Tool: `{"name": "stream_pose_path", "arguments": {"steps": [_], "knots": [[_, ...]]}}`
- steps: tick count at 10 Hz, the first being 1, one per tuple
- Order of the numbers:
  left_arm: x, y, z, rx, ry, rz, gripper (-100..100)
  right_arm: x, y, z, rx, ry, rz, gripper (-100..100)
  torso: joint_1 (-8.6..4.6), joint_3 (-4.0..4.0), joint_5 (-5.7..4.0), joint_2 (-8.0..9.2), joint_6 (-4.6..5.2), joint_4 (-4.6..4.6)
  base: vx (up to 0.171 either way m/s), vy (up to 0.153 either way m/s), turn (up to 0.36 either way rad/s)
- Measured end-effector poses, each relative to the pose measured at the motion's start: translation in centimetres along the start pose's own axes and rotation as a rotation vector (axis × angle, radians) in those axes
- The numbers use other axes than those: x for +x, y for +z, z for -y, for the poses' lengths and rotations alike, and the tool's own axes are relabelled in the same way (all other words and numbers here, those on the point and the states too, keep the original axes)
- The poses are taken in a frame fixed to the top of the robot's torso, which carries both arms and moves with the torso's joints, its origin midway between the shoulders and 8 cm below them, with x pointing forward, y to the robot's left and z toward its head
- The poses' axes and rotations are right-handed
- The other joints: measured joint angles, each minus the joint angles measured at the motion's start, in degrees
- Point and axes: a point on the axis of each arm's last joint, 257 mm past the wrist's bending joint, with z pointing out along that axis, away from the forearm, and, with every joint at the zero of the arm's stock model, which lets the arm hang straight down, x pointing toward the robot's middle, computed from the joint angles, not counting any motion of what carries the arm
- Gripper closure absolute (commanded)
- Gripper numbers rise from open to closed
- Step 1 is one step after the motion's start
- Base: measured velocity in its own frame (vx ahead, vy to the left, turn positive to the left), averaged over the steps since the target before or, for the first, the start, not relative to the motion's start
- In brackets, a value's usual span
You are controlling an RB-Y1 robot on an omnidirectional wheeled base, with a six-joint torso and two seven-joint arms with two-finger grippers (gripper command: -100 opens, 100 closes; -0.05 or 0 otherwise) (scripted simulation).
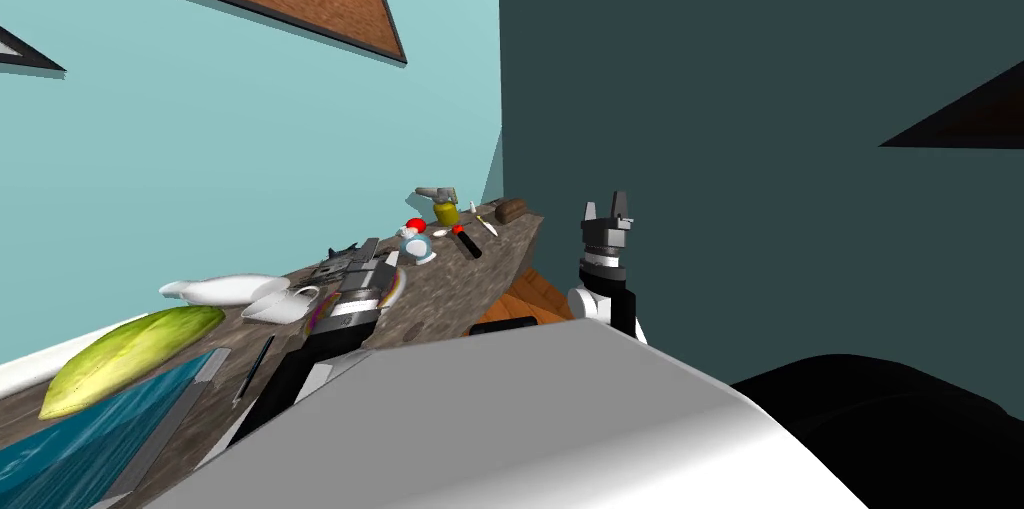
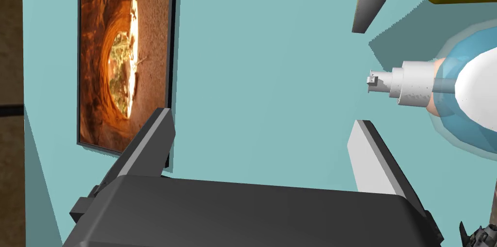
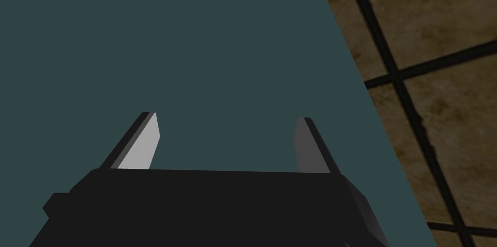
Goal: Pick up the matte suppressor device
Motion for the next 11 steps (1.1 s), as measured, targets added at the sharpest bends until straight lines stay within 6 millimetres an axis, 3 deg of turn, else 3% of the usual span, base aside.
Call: {"name": "stream_pose_path", "arguments": {"steps": [11], "knots": [[-3.7,-2.8,-6.1,-0.307,-0.014,-0.073,-100,0.0,0.0,0.0,0.000,0.000,0.000,0,0.02,-0.04,0.01,-0.08,-0.01,-0.01,-0.017,0.010,-0.190]]}}
